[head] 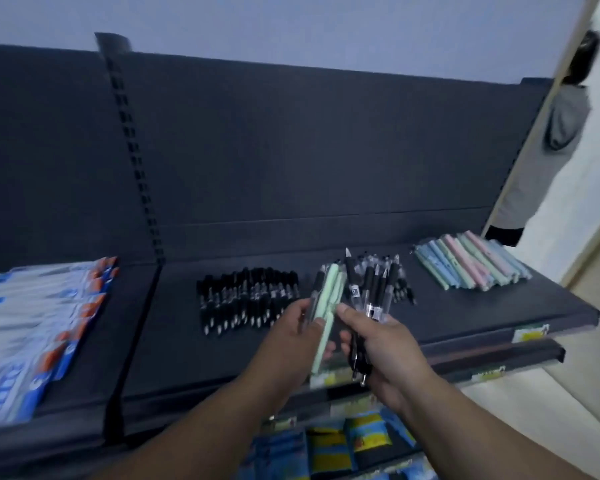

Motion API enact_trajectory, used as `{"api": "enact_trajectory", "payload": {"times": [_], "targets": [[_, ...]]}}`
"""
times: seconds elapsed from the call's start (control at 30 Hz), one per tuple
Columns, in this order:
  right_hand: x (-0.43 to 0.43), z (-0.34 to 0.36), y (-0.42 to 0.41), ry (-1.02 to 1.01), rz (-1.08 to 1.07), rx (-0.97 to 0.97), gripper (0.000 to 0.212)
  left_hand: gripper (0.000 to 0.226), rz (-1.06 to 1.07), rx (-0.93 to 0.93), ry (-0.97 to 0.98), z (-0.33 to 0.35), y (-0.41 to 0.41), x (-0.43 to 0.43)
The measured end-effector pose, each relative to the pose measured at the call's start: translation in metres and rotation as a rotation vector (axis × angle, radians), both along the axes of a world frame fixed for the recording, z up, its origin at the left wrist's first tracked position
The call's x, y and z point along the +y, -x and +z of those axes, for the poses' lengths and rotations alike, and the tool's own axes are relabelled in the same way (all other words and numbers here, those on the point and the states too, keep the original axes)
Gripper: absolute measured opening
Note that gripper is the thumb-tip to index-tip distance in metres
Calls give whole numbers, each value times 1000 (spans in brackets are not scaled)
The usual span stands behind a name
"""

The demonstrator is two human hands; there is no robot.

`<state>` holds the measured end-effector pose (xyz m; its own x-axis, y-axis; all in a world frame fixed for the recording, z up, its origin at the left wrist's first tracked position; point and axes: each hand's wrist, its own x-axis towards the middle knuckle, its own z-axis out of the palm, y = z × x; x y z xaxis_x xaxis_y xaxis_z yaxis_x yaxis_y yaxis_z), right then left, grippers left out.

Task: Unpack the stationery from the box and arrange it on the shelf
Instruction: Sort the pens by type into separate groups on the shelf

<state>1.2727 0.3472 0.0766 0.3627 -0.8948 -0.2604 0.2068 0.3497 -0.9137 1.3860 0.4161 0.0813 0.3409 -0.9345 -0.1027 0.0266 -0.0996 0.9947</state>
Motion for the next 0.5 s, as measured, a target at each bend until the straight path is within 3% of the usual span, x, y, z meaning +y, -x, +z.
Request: {"api": "enact_trajectory", "payload": {"times": [0.13,0.4,0.5], "targets": [[-45,11,5,-1,-74,-46,20,21,-155,-49,32,8,8,-54],[-137,6,61,9,-217,144,48,24,-164,-199,-2,6,39,-145],[-184,7,97,38,-255,222,40,25,-100,-175,-16,6,63,-185]]}}
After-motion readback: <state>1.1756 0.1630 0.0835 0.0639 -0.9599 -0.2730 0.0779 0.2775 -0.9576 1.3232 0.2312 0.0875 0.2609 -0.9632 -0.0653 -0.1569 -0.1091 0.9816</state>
